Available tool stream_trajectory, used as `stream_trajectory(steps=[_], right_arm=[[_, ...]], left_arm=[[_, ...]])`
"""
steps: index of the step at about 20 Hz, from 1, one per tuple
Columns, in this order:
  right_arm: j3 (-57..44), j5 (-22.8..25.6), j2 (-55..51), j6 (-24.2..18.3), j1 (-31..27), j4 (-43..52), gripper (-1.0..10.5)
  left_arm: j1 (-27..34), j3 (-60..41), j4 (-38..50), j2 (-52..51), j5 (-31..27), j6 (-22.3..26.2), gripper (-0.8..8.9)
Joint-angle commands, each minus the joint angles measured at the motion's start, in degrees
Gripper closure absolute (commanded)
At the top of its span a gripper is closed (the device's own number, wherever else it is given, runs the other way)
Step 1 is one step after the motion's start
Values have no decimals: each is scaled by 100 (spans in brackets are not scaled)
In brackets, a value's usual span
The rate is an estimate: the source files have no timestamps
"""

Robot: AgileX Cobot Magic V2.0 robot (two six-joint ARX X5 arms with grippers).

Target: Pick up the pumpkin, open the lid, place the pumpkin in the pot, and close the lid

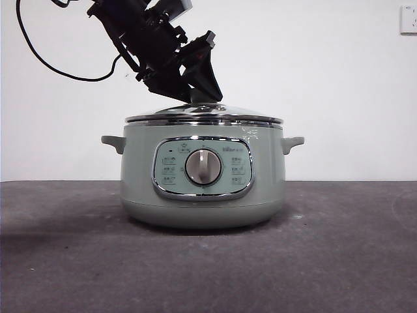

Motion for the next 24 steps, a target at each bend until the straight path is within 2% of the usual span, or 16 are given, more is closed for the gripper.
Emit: stream_trajectory(steps=[1,7,8,10,11,18,24], right_arm=[[15,17,-4,33,13,33,321],[15,15,-4,31,13,33,321],[15,13,-4,31,13,33,321],[15,2,-4,31,13,28,321],[15,-22,-4,33,13,9,321],[15,-24,-4,33,13,-275,321],[15,-31,-2,33,13,-520,321]], left_arm=[[-22,109,131,-9,-87,11,822],[-17,109,-168,-9,-72,7,800],[-24,109,-219,-9,-66,2,721],[-24,109,-240,-11,-68,-9,415],[-24,109,-267,-11,-50,-24,324],[-22,444,-944,-33,-20,-35,311],[-24,1364,-2673,-551,28,-35,312]])
